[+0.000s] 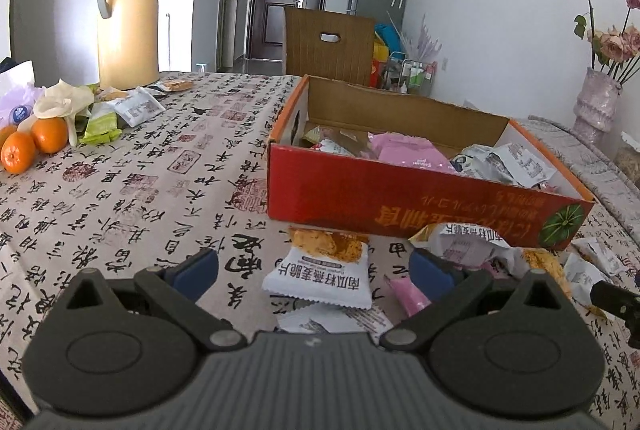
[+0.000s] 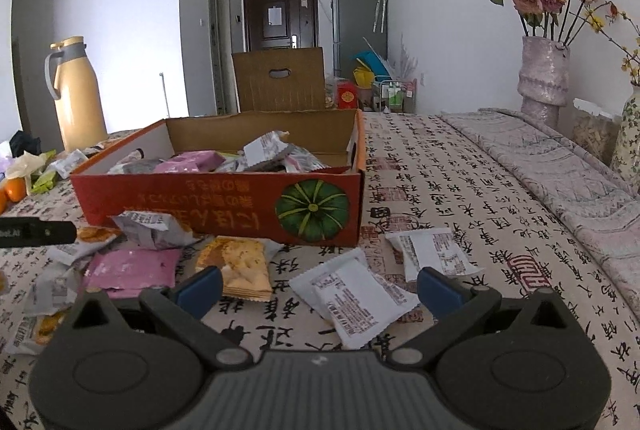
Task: Organize snacks
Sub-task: 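Move both tools back over the snack pile, then grasp a white packet with the right tool while the left tool lowers toward a white wrapper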
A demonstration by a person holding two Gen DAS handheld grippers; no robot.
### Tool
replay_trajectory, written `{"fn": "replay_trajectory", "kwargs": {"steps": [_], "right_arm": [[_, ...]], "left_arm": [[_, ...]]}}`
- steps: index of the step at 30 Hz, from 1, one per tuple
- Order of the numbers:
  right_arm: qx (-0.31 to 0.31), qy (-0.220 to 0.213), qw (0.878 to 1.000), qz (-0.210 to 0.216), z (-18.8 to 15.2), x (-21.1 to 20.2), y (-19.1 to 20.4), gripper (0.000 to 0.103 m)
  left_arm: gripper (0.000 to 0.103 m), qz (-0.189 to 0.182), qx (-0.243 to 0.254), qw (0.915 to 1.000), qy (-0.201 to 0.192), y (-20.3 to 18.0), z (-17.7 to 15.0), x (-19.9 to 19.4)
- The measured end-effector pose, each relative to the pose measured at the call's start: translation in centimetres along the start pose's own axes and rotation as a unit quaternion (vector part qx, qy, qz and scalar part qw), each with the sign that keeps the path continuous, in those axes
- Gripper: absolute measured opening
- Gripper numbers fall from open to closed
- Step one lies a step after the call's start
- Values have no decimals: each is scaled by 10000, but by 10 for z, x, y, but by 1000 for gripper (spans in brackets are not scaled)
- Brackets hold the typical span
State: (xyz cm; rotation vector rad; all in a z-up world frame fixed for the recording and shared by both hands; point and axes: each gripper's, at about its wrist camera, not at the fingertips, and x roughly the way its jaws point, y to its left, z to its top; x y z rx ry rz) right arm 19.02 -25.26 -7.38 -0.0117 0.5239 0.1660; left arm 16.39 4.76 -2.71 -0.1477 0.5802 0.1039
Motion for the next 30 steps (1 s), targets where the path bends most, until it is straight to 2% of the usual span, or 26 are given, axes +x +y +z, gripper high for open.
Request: {"fn": "replay_trajectory", "kwargs": {"steps": [9,14,21,23,29,30], "right_arm": [[-39,224,9997,-48,1,12,-9,103],[-367,415,9985,13,10,24,-15,102],[-785,588,9951,107,19,43,-7,86],[-877,645,9940,136,20,49,-4,85],[-635,818,9942,284,17,60,-13,76],[-606,867,9940,287,16,60,-14,72]], "left_arm": [[103,4,-60,10000,64,1,0,3],[103,2,-83,9999,87,2,0,3],[103,1,-109,9999,132,3,0,4],[103,-4,-114,9998,147,3,0,5],[103,-46,-144,9997,172,4,0,6],[103,-54,-148,9997,184,5,0,6]]}}
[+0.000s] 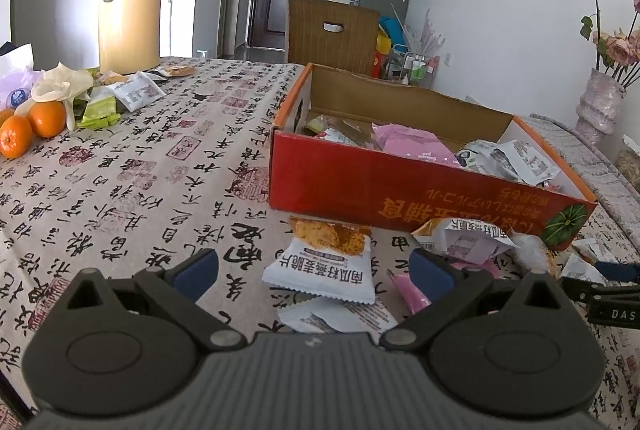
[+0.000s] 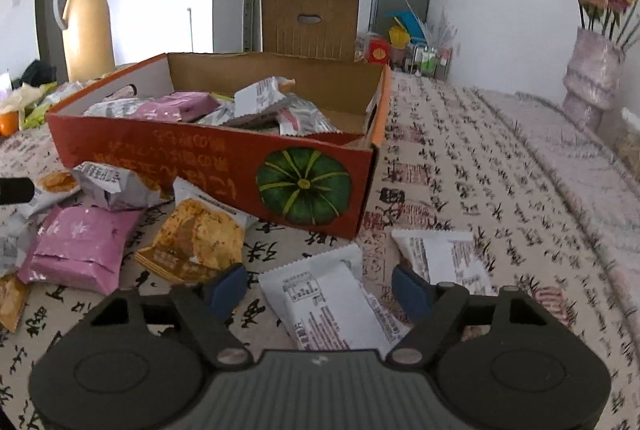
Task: Organize snacks
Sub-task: 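Grasp a white packet with the right tool while the left tool lowers toward a white wrapper, then carry the white packet and white wrapper into the box and open both tools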
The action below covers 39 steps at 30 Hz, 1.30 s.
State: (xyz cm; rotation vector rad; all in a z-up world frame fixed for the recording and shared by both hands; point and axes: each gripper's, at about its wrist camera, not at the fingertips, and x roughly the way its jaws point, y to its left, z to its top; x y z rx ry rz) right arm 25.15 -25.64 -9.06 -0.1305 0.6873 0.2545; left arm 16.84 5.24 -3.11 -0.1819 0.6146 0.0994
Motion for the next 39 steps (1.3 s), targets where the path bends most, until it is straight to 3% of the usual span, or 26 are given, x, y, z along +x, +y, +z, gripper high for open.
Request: {"fn": "replay_trajectory", "kwargs": {"steps": [3,7,20,25,30,36,38,39], "right_arm": [[140,-1,9999,79,-4,-2,-4,71],[163,-59,9997,173,-7,-8,1,46],[550,-768,9954,-147,-26,-48,22,40],[742,-762,9943,-42,-32,-53,21,40],[826,-746,9938,-50,-39,-51,24,40],[940,-733,9929,-28,-43,-51,24,41],[948,-726,9928,-11,-43,-50,23,41],[955,-715,9929,4,-43,-50,23,41]], "left_arm": [[103,-23,-17,10000,20,0,0,1],[103,-30,-27,10000,15,1,0,0],[103,-9,-154,9999,11,4,4,-13],[103,155,-92,9989,441,-4,0,-15],[103,420,-38,9973,599,-17,-7,-16],[65,467,-89,9947,908,-29,-13,-3],[49,540,-42,9949,851,-33,-15,-3],[47,540,-20,9950,837,-35,-15,-4]]}}
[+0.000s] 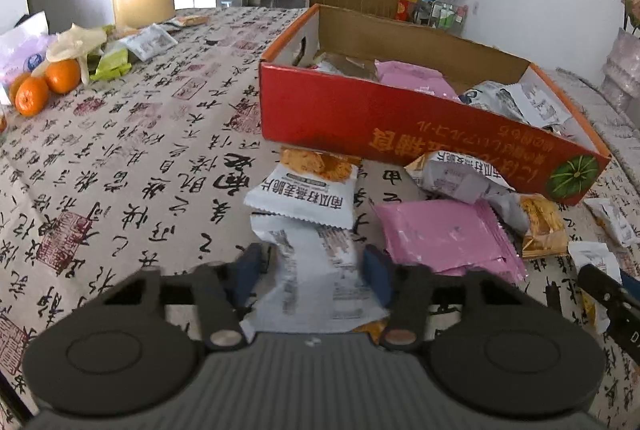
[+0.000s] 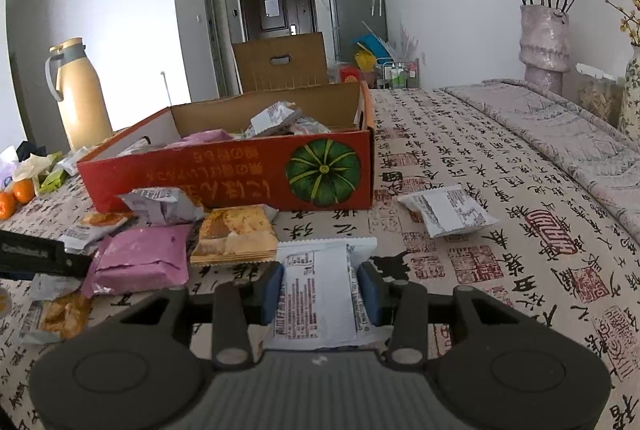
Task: Organize snacks
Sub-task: 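Carry the white packet and white wrapper into the box and open both tools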
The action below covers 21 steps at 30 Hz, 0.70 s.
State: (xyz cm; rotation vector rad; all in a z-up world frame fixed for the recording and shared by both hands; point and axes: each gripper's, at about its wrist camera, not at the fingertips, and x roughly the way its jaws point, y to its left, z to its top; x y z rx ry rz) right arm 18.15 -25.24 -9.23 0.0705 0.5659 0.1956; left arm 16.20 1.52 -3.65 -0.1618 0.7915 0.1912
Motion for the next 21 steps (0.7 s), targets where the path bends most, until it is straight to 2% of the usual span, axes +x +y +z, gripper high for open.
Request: {"fn": "replay_trajectory", "kwargs": {"steps": [4,16,21], "right_arm": [[48,-10,10000,63,0,0,-2,41],[228,-82,9996,108,-1,-1,-7,41],[244,-47,9996,139,-1,-1,-8,41]], "left_arm": [[42,-36,-28,10000,-76,-1,-3,-6],[41,-102,-72,9986,-522,14,-10,-46],[41,-267,-98,9972,-687,17,-7,-59]]}}
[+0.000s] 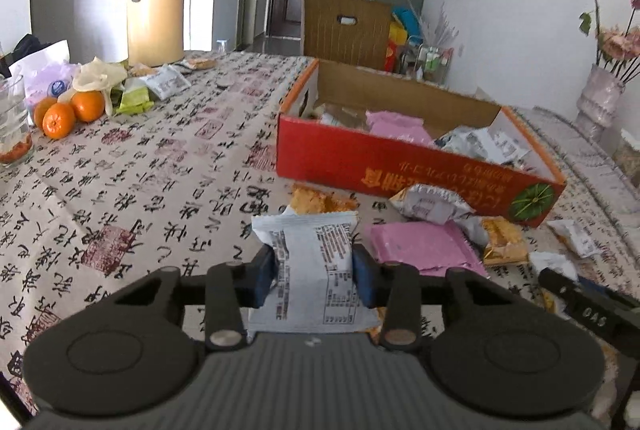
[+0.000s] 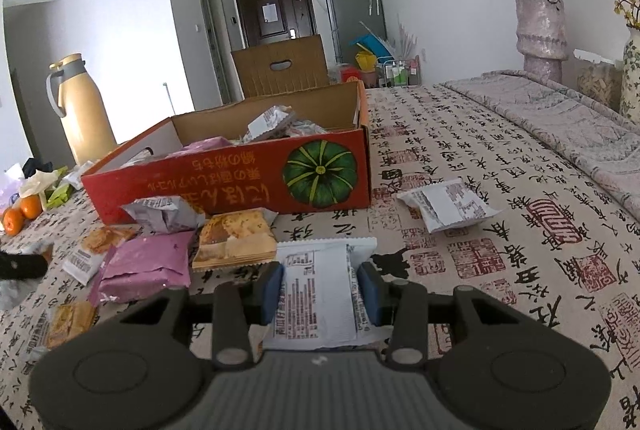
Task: Organize snacks
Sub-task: 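Carry the white packet and white wrapper into the box and open both tools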
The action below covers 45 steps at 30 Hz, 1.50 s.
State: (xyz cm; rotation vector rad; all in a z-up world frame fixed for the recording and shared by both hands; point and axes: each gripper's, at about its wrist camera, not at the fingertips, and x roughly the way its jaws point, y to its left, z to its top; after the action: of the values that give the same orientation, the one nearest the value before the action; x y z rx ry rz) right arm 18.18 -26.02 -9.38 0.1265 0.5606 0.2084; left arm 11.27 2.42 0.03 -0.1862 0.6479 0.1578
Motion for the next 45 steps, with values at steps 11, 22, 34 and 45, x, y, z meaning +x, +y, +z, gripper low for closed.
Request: {"fn": "replay_trajectory", "kwargs": {"steps": [11,22,34,45], "right_arm": [[-51,-32,10000,38,-1,-2,1,41],[-112,-533,9984,134,26,-16,19,41],[-382,-1067,9928,396,95,8,37,41],[-491,-938,9942,163,125,66,40,41]], "left_arm": [[41,-262,-42,9994,-214,-1,20,1],[41,-399,100,9985,-358,-16,49,23],[41,-328,177,9971,-657,-32,99,40],[41,-283,116,9977,-601,-40,127,84]]}}
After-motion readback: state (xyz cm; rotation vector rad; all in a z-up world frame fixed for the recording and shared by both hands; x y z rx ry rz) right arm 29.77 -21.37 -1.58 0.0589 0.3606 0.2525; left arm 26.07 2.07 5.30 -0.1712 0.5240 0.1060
